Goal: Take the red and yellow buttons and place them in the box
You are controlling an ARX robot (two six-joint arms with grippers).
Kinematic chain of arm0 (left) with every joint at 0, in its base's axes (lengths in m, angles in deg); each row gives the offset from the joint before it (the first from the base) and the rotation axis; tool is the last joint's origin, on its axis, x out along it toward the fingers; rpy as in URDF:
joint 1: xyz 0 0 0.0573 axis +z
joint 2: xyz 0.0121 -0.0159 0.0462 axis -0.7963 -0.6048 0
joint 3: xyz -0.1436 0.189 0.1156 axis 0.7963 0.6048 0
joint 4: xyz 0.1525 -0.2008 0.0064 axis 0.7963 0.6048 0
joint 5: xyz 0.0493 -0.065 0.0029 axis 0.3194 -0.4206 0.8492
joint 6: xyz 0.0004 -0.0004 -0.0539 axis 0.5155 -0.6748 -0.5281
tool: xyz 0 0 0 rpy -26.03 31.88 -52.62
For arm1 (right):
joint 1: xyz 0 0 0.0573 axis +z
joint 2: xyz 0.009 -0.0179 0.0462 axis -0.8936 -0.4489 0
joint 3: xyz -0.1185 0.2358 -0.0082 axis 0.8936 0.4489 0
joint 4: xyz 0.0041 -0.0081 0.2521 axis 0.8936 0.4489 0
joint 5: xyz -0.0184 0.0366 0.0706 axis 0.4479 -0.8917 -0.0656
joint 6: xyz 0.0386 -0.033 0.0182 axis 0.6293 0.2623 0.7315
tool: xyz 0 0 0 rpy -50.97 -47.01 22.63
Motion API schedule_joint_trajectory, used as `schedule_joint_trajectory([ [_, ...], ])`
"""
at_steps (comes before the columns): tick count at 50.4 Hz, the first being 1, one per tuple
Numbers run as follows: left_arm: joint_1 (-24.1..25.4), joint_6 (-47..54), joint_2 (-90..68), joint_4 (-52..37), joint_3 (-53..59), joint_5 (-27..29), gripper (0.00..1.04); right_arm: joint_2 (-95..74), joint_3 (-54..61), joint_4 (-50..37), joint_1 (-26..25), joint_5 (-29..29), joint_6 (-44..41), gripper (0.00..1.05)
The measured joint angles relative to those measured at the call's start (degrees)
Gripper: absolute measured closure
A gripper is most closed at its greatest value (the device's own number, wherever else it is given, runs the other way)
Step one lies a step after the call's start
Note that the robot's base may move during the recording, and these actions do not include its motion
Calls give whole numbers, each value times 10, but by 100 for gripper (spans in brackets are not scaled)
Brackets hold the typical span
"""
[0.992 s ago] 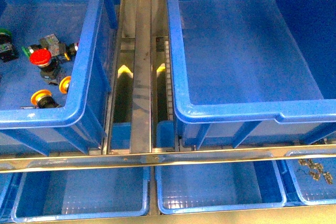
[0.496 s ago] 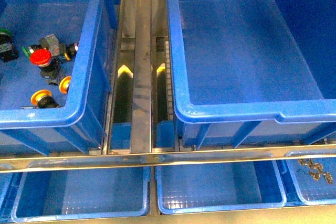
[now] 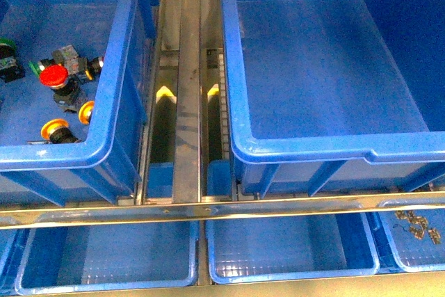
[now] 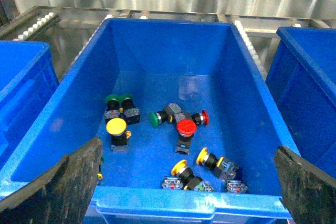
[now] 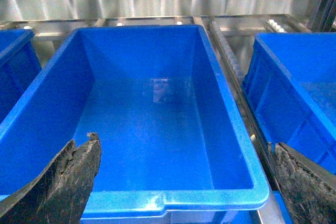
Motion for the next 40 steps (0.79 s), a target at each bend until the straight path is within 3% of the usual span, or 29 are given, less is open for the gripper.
schedule_joint_trajectory([
  [8,-1,-18,-12,16,-5,10,8,0,0,0,0,0,0,6],
  [11,14,-110,-90,133,-61,18,8,0,0,0,0,1,0,6],
  [13,44,-174,-175,161,-102,3,8,0,0,0,0,0,0,6],
  [20,133,-242,-406,61,-218,-84,8,0,0,0,0,0,0,6],
  [25,173,-200,-551,9,-299,-153,8,0,0,0,0,0,0,6],
  [31,185,-90,-693,31,-395,-234,8,0,0,0,0,0,0,6],
  [35,185,1,-774,60,-452,-261,8,0,0,0,0,0,0,6],
  [40,183,98,-848,56,-500,-249,8,0,0,0,0,0,0,6],
])
